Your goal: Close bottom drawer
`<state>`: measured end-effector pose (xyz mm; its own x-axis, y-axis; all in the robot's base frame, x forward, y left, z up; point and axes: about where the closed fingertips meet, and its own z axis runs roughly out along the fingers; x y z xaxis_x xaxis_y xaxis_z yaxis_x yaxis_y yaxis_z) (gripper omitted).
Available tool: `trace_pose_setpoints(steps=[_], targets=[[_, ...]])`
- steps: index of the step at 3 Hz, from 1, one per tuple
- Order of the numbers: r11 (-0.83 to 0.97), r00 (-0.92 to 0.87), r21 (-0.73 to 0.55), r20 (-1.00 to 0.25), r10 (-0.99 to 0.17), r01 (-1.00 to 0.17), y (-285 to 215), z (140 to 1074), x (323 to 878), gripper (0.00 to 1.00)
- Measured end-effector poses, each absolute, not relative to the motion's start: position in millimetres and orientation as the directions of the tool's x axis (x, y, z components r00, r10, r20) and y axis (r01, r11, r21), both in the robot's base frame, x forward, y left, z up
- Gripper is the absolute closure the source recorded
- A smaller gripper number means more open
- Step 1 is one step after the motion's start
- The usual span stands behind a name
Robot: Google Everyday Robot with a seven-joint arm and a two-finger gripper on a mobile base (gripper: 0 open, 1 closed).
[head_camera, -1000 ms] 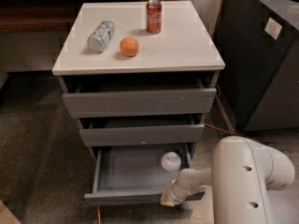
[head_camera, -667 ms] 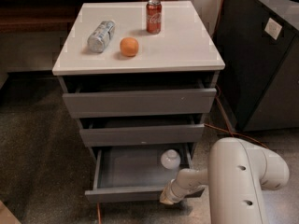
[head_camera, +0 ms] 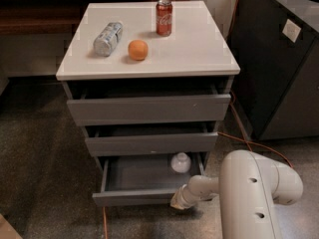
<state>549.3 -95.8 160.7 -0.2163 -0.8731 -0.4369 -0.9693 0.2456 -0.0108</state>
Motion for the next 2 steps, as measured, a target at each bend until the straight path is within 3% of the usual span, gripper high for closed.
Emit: trace_pose_setpoints(steps=[2], targets=[[0.298,-0.226,-0.083,-0.470,-0.853,-0.951,-111,161,617,1.00]])
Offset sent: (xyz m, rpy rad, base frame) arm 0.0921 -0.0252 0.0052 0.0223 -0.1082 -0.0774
